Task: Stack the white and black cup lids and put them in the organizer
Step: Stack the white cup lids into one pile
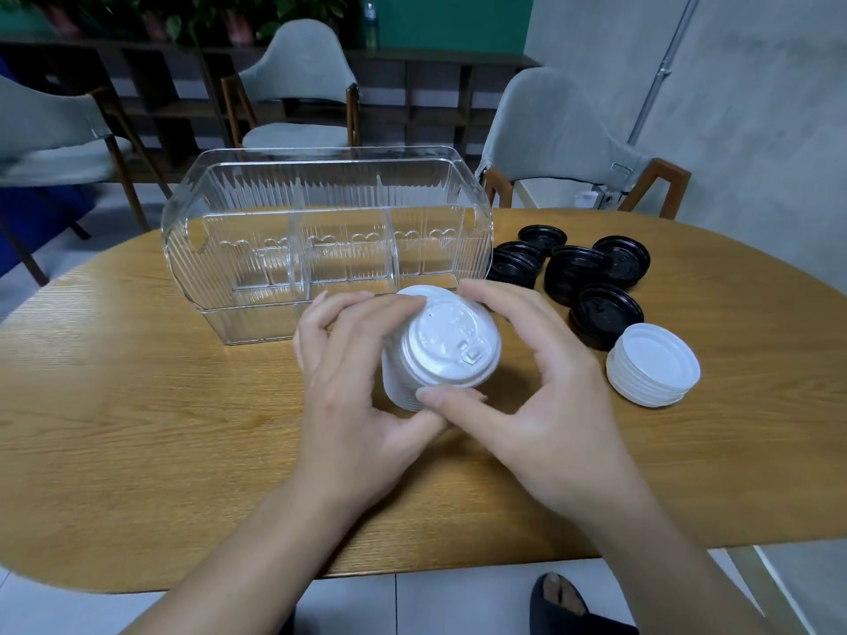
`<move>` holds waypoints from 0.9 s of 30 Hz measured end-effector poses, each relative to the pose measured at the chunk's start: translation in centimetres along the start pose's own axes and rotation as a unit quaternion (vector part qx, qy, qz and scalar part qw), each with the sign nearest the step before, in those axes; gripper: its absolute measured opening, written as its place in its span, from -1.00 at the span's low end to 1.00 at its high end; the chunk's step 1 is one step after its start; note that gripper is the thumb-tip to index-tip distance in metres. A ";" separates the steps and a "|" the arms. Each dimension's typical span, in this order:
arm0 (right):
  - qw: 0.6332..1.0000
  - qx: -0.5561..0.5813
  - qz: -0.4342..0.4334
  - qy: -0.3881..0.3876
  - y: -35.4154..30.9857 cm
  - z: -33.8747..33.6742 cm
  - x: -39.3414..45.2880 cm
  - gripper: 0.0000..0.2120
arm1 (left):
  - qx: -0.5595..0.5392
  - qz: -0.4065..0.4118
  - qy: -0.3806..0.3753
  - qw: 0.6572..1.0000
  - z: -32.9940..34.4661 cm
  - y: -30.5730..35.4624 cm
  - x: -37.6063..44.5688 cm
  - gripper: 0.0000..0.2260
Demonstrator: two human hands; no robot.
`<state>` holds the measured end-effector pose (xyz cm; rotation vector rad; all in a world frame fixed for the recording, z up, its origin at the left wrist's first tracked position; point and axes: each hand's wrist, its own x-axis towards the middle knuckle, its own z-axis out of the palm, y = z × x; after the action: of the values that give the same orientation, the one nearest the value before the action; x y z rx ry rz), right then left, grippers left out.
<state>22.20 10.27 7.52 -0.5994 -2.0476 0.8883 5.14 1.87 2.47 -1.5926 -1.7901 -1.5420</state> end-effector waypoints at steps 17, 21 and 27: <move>0.998 0.026 0.042 0.037 2.0 1.2 1.7 -0.60 | -0.169 -0.222 -0.155 0.948 0.4 -1.5 0.5 -0.24; 0.999 0.003 0.036 -0.029 2.0 1.5 1.7 -0.60 | -0.200 -0.217 -0.177 0.939 0.2 -0.8 0.8 -0.37; 0.996 0.032 0.036 -0.080 1.9 0.4 2.0 -0.61 | -0.243 -0.210 -0.207 0.924 -0.1 -0.8 1.0 -0.38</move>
<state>20.98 12.62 6.90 -0.5868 -2.1426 1.0698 4.06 2.51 2.85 -1.9678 -2.2083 -2.1001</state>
